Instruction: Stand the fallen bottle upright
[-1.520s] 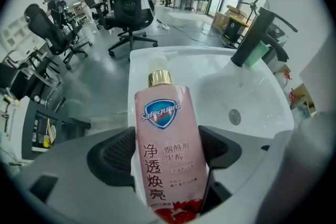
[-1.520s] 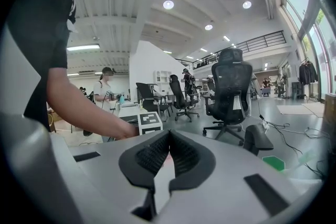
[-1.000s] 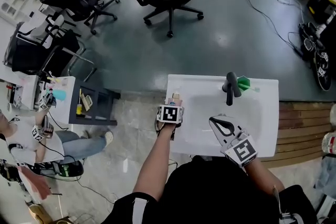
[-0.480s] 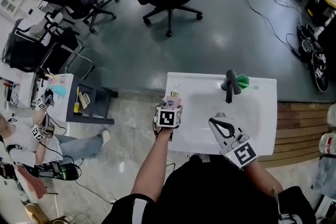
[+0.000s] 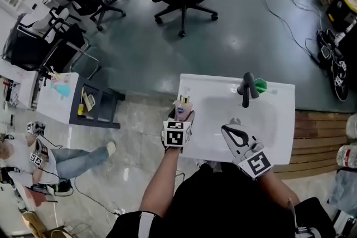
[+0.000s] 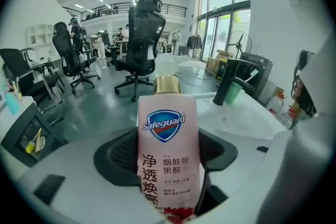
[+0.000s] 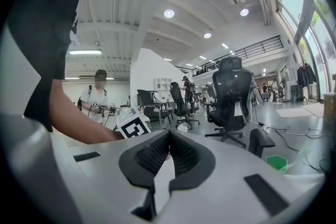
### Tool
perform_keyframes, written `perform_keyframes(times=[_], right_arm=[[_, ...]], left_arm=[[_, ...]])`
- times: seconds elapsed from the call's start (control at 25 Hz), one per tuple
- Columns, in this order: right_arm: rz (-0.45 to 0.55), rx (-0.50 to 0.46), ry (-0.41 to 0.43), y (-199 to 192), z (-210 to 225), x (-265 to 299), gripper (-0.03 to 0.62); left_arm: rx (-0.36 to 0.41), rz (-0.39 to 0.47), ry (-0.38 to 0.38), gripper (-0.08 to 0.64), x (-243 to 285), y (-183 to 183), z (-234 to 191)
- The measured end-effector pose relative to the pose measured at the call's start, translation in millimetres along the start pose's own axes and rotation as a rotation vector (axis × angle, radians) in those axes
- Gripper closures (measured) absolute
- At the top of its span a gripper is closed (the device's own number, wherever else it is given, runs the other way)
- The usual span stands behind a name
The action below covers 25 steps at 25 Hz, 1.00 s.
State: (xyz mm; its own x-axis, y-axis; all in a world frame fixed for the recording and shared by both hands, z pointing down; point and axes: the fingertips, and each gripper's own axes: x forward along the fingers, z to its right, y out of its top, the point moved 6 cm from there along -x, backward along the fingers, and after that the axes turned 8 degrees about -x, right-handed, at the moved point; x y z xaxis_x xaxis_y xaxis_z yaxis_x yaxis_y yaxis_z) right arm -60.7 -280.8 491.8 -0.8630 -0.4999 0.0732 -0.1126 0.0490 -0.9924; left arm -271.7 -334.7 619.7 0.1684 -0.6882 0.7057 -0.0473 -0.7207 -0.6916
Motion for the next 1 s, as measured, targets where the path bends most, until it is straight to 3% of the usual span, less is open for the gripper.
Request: perform_keyframes(times=[0.36,0.56,0.76,1.0], right_arm=[[-0.001,-0.008,0.002,-0.3,-9.4,3.3,0.578],[0.029,-0.019,-0.022,-0.7,-6.0,0.9,0.578],[-0.009,-0.005,-0.041,-11.2,-7.9,-8.5,0.578],[-0.047,-0.031,-0.071,-20.4,7.6,-21.5,0.578]], left_arm=[[-0.001,0.22,-0.035,0.245,-35.8,19.8,4.4],[-0.002,0.398,-0.085,0.245,-41.4,39.3,8.0],[0.039,0.533,-0.083,0.244,-25.4,55.8,10.0],[0.079,0.626,-0.053,0.244,2.1,79.7,13.5]])
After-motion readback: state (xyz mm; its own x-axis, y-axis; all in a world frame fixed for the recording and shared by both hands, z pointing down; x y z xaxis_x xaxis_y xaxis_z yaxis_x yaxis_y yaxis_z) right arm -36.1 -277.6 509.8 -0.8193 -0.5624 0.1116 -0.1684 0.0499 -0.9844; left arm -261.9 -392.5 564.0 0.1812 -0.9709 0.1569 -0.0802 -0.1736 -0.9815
